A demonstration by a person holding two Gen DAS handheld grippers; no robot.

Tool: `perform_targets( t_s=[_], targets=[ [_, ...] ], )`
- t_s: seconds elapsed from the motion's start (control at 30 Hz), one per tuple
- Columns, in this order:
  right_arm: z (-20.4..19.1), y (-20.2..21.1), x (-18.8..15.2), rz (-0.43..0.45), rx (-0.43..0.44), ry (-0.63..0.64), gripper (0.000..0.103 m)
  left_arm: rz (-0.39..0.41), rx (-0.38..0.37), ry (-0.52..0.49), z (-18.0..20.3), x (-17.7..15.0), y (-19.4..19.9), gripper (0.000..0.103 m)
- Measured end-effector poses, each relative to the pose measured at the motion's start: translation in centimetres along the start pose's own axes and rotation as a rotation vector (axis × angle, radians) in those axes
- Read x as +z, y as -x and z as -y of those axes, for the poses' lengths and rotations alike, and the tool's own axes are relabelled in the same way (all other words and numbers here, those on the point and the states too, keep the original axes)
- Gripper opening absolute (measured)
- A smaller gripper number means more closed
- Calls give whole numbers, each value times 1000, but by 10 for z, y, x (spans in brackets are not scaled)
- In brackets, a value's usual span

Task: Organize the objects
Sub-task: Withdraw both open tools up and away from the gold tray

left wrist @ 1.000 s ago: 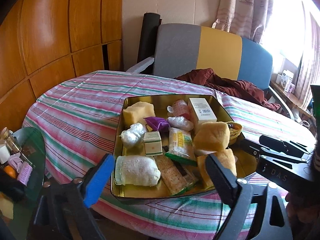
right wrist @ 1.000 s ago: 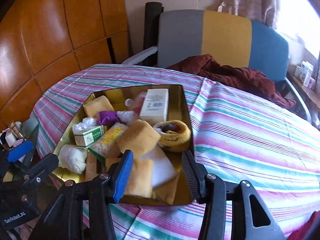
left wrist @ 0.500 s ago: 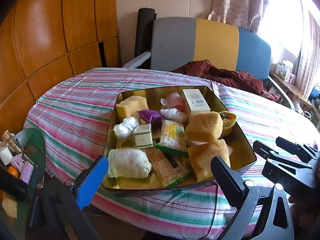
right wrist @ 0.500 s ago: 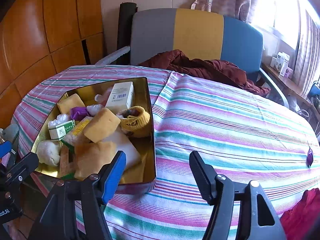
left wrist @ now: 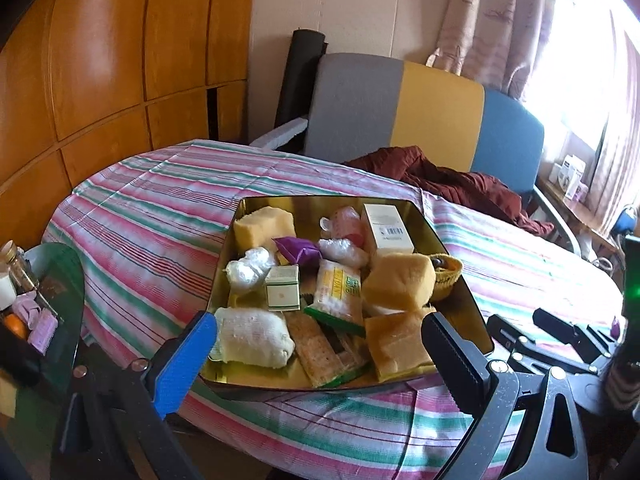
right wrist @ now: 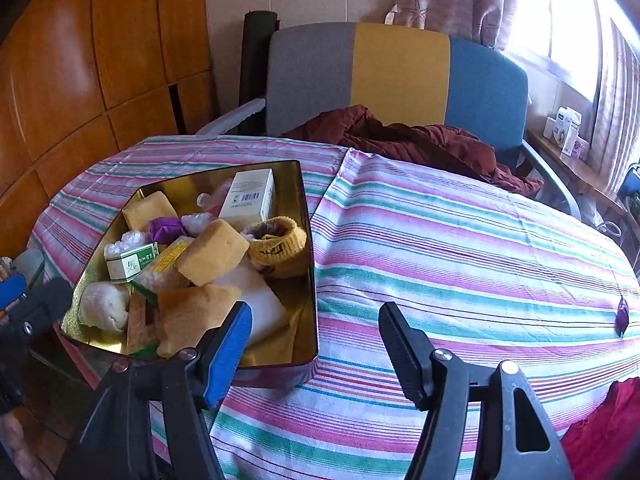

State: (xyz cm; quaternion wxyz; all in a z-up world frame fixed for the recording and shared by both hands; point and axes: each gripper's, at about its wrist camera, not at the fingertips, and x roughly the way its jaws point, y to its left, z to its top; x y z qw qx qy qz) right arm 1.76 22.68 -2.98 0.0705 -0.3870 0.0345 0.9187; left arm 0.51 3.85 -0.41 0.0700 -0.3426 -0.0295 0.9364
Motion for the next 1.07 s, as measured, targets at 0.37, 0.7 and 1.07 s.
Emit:
perform_targets(
  t_s=[0.37,0.7,1.07],
  targets=[
    [-12,-6,0,-12,16,34,67,2,18,1,-5,1,-3,103],
    [-14,-13,0,-30,20,42,67,-19,23,5,-7,0,-9,103],
    [-15,-17,0,-38,24,44,67,-22,41,-3,-8,-2,-14,103]
  ],
)
